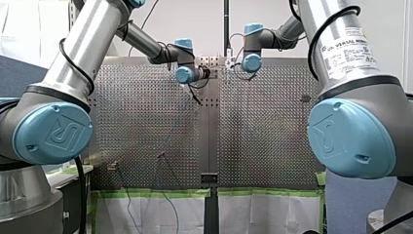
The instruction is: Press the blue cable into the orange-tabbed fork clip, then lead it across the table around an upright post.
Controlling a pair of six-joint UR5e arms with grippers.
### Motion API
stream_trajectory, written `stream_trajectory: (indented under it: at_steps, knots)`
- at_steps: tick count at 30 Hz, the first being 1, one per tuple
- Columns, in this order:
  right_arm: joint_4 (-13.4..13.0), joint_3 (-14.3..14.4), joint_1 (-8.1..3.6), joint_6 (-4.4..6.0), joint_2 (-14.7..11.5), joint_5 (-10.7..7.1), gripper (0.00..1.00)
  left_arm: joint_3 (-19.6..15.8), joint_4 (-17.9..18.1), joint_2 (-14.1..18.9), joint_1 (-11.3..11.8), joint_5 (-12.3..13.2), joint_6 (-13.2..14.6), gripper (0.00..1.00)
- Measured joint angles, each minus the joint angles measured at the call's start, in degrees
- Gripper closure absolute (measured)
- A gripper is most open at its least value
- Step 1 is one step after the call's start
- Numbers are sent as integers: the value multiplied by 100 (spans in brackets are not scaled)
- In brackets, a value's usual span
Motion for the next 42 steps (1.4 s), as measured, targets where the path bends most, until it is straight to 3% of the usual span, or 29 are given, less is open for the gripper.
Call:
stream_trajectory:
  at_steps: [7,23,42]
  knots:
    - [29,0,-86,0,-9,9,100,5,25,-5,11,96,-338,100]
    - [48,0,-260,0,-10,9,100,310,41,-8,-2,269,-678,100]
    - [34,0,-471,21,-11,15,100,574,-22,-257,-100,386,-819,100]
